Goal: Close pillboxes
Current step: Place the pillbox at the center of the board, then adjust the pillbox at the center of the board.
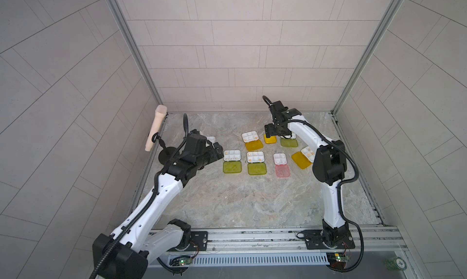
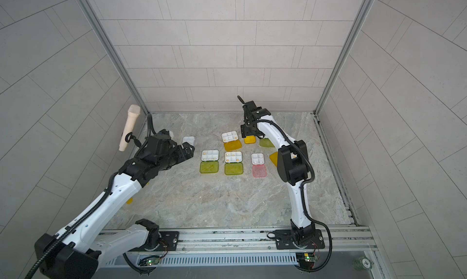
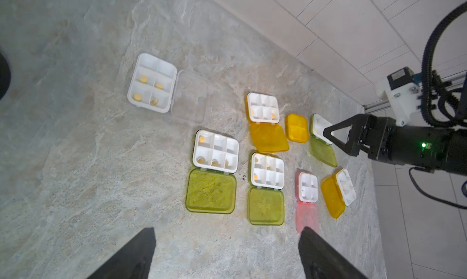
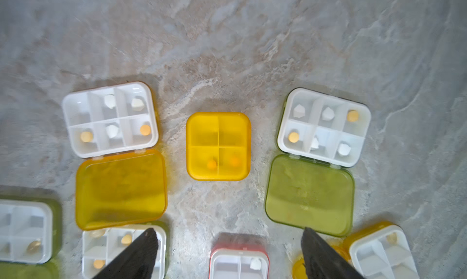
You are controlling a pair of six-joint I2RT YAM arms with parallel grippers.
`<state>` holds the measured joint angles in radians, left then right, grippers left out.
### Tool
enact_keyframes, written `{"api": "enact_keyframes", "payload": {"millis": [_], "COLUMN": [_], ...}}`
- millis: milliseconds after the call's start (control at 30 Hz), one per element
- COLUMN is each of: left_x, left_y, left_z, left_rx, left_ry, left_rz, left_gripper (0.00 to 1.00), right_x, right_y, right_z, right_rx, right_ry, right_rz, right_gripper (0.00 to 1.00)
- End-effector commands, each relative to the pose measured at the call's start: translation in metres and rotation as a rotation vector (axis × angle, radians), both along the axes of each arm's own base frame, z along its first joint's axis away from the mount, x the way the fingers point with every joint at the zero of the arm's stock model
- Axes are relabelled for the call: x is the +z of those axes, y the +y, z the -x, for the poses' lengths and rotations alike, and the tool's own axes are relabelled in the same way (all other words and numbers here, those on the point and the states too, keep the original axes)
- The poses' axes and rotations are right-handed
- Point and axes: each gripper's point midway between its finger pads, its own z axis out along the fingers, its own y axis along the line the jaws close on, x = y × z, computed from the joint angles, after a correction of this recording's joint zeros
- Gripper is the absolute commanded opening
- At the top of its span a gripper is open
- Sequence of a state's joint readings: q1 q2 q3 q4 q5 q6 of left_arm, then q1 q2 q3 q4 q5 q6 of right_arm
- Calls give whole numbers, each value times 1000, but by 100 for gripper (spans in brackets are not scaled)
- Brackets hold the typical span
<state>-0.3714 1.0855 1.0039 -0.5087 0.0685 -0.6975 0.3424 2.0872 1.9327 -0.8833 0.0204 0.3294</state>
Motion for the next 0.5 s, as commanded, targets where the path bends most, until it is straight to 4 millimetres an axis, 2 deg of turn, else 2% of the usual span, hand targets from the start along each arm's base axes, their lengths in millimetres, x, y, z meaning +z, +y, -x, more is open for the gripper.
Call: {"api": "enact_keyframes", "payload": {"millis": [0, 100, 267, 467], "left_x": [11, 18, 11, -5], "left_y": [-7, -25, -48, -59], "left_z": [-17, -40, -74, -87], "left_rx": [-17, -35, -38, -126], "left_ry": [-17, -25, 18, 67], "left_rz": [-3, 67, 157, 114], "left_gripper": [93, 92, 89, 89], "right_x": [0, -10, -29, -49], "right_y": [1, 9, 16, 25], "right_z": [16, 37, 56, 63], "right_rx": [-12, 3, 4, 5], "right_ry": [-24, 3, 35, 76], "right_rz": [-8, -34, -52, -57], "right_gripper": [91, 92, 92, 92]}}
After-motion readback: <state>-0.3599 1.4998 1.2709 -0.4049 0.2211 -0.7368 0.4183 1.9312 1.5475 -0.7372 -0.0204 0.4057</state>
